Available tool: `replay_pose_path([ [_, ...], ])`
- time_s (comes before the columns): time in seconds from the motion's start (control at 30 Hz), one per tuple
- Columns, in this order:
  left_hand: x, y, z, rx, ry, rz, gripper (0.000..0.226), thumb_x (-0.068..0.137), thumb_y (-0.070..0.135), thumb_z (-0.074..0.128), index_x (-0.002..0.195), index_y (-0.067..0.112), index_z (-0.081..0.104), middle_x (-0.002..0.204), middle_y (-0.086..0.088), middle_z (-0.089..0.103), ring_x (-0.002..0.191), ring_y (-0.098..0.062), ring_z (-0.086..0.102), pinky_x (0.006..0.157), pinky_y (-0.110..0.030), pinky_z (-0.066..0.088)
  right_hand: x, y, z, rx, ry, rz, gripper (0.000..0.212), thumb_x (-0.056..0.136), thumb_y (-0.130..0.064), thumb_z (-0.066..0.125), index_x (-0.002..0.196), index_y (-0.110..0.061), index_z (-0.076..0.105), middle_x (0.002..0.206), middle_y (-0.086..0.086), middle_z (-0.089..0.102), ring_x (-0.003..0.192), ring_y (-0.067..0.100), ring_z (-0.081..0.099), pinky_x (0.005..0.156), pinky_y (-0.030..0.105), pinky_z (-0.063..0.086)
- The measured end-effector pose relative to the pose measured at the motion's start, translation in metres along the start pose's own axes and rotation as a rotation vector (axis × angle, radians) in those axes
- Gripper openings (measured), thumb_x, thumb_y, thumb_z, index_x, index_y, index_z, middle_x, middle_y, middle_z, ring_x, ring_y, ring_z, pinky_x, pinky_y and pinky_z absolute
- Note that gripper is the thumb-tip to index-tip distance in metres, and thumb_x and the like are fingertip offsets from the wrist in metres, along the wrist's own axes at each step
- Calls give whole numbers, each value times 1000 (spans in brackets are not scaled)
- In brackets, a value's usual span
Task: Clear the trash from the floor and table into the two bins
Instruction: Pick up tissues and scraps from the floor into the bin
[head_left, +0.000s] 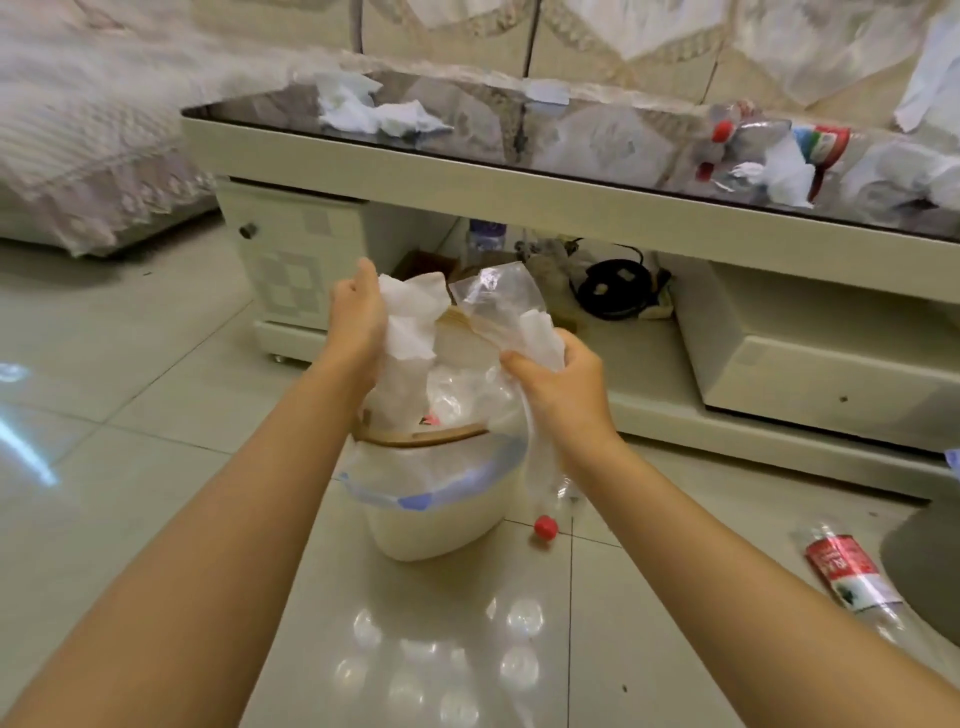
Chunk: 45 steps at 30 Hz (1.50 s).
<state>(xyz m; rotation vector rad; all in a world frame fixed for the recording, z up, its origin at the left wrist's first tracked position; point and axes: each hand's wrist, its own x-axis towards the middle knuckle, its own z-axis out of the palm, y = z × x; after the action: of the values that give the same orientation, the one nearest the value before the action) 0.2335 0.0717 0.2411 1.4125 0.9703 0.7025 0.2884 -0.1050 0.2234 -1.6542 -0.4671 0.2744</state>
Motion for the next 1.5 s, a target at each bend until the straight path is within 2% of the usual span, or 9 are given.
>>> replay_pose_path([
  [0.33,8,-34,2,595,-281,85,33,93,25,50,125,17,52,107,-3,60,93,-22,58,73,-33,50,26,2,18,-615,-9,-237,11,90,-20,50,101,-19,47,88,-4,54,73,14,50,53,25,35],
  [0.57,14,-41,-2,807,-229,251,45,86,16,54,131,16,50,127,-5,57,90,-24,62,71,-40,60,54,3,40,-603,-101,-109,43,94,-24,34,137,-18,31,130,7,32,116,25,30,91,38,28],
  [0.67,13,-43,-5,803,-273,251,56,86,14,57,140,19,43,135,-3,53,91,-22,63,72,-37,59,61,8,48,-498,-156,-83,34,91,-20,37,123,-30,40,128,1,42,116,24,40,99,46,39],
  [0.73,13,-46,-7,793,-276,240,58,86,14,61,141,21,42,137,-2,51,89,-21,64,71,-35,58,63,12,51,-366,-118,-54,21,91,-21,41,105,-37,43,114,0,52,101,23,52,89,49,48],
  [0.9,15,-51,-8,838,-332,226,58,86,18,65,140,19,43,135,-3,53,105,-23,60,89,-37,53,67,19,58,-326,-163,-97,16,99,-19,43,112,-19,35,104,2,47,75,9,47,53,11,36],
  [1.0,13,-53,-6,927,-367,244,55,87,20,64,139,18,46,133,-4,56,107,-22,60,89,-33,50,72,29,66,-444,-240,-172,14,97,-21,46,107,-18,37,107,7,48,92,22,52,68,25,42],
  [1.17,13,-58,-4,991,-383,264,41,87,21,64,127,16,56,123,-5,62,104,-21,60,82,-29,48,77,46,57,-1375,-403,-114,28,93,-27,46,114,-11,57,122,12,55,116,31,46,92,38,38],
  [1.33,6,-56,0,873,-376,292,47,89,20,64,134,22,51,129,0,59,107,-18,59,88,-34,53,71,30,47,-1218,-306,-217,37,84,-45,57,110,-20,64,102,2,64,100,23,54,70,32,42],
  [1.5,-5,-44,10,725,-270,395,37,87,26,65,124,25,58,119,7,62,95,-13,60,79,-35,56,50,22,13,-1086,-138,-429,45,85,-41,57,128,-29,53,129,-6,54,127,17,40,114,46,20],
])
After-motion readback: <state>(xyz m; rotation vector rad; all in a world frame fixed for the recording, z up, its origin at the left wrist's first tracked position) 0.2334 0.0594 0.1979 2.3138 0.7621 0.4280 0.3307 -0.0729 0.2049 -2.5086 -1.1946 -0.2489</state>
